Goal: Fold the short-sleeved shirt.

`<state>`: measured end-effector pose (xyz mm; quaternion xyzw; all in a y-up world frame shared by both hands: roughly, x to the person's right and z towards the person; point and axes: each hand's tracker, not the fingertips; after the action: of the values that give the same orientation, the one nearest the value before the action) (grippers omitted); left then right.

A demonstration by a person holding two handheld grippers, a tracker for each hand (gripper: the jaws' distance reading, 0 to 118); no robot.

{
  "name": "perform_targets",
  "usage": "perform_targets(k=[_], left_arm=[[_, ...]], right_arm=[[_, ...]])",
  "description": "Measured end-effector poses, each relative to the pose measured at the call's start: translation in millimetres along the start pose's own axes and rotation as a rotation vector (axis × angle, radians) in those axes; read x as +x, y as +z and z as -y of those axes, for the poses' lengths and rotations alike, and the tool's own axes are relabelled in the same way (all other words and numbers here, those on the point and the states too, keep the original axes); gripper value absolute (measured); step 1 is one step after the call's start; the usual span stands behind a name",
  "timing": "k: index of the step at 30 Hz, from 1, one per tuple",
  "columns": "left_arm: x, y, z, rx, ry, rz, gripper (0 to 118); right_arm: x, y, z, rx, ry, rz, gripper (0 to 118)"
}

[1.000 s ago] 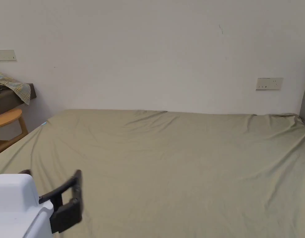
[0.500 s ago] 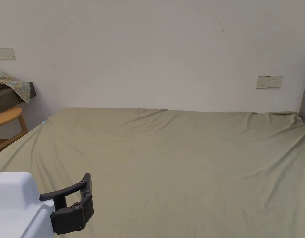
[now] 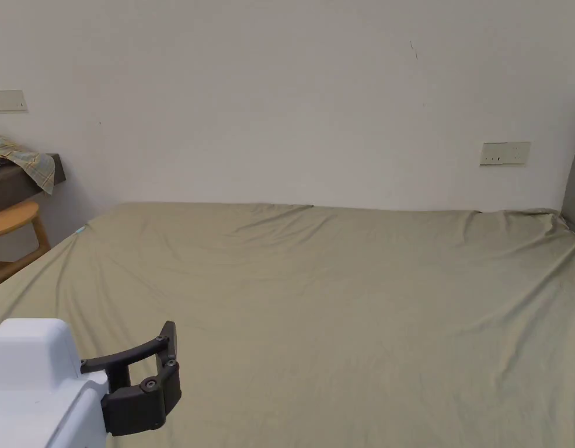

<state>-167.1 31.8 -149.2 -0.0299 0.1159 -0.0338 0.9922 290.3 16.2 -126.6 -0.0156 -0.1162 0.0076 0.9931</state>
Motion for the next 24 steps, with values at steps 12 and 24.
perform_targets(k=[12, 24], left_arm=[[2.5, -1.0, -2.0, 0.002, -0.019, 0.001, 118], [4.0, -2.5, -1.4, -0.007, -0.025, 0.005, 118]], right_arm=[[-2.0, -0.9, -3.6, 0.021, 0.009, 0.008, 118], [-2.6, -2.3, -2.7, 0.017, 0.008, 0.013, 118]])
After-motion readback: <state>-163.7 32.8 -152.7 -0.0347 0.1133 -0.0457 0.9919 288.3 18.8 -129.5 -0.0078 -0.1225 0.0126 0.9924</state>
